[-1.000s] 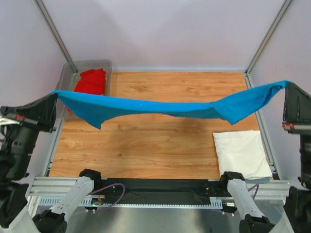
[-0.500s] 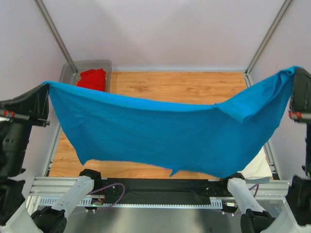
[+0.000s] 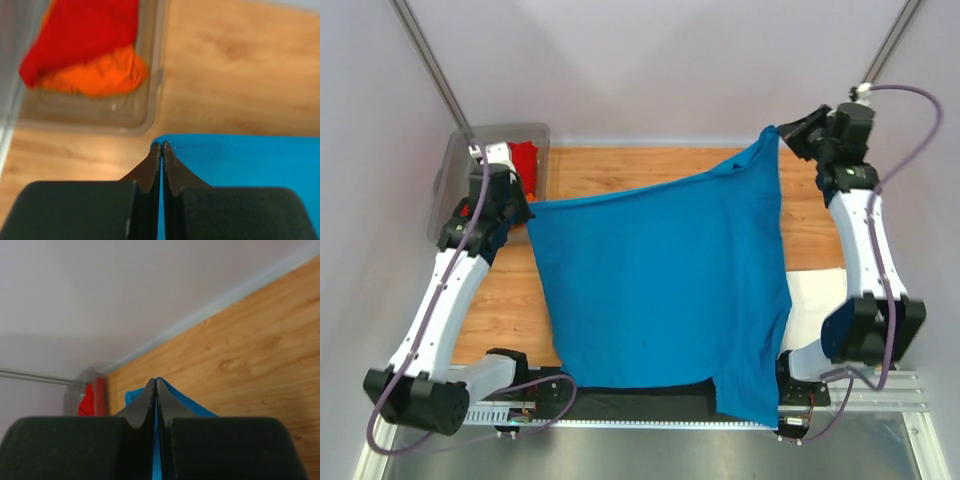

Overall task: Fold and stack the t-shirts
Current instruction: Flatten the tshirt out

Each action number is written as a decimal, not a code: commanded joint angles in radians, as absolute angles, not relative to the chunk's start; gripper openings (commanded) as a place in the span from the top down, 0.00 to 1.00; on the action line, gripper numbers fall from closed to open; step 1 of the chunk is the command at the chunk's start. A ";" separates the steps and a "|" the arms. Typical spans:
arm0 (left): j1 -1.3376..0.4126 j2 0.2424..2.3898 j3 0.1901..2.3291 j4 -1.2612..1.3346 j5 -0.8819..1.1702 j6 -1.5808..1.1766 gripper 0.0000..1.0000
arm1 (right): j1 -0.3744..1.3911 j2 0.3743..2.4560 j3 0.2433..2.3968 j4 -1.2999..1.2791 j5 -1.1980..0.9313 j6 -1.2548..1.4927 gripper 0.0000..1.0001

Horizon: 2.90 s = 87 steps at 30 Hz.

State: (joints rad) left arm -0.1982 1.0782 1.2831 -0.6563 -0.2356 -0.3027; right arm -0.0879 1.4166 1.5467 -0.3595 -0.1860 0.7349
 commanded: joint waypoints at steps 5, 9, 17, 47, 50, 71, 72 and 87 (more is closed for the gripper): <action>-0.006 1.329 1.072 -0.594 -0.172 -0.495 1.00 | 0.046 1.841 1.679 -0.123 -0.175 0.663 1.00; 0.018 1.544 1.153 -0.616 -0.136 -0.476 1.00 | 0.081 2.043 1.862 -0.167 -0.183 0.653 1.00; 0.023 1.715 1.270 -0.623 -0.147 -0.434 1.00 | 0.104 2.161 1.957 -0.271 -0.184 0.634 1.00; 0.025 0.828 1.459 -0.896 0.047 -0.477 1.00 | 0.049 1.218 1.756 -0.370 -0.031 0.637 1.00; 0.003 0.793 1.597 -0.913 0.078 -0.431 1.00 | 0.049 1.105 1.782 -0.390 -0.002 0.638 1.00; -0.163 0.813 1.953 -0.919 -0.112 -0.316 1.00 | 0.049 1.074 2.033 -0.488 0.042 0.612 1.00; -0.163 0.811 1.906 -0.911 -0.127 -0.321 1.00 | 0.049 1.113 2.013 -0.476 0.016 0.615 1.00; -0.108 1.015 0.936 -0.657 -0.212 -0.440 1.00 | 0.074 1.592 1.448 -0.080 -0.175 0.630 1.00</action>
State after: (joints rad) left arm -0.1463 0.9592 0.9600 -0.8021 -0.1741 -0.4175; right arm 0.0601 1.5246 1.4147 -0.2790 -0.1276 0.6395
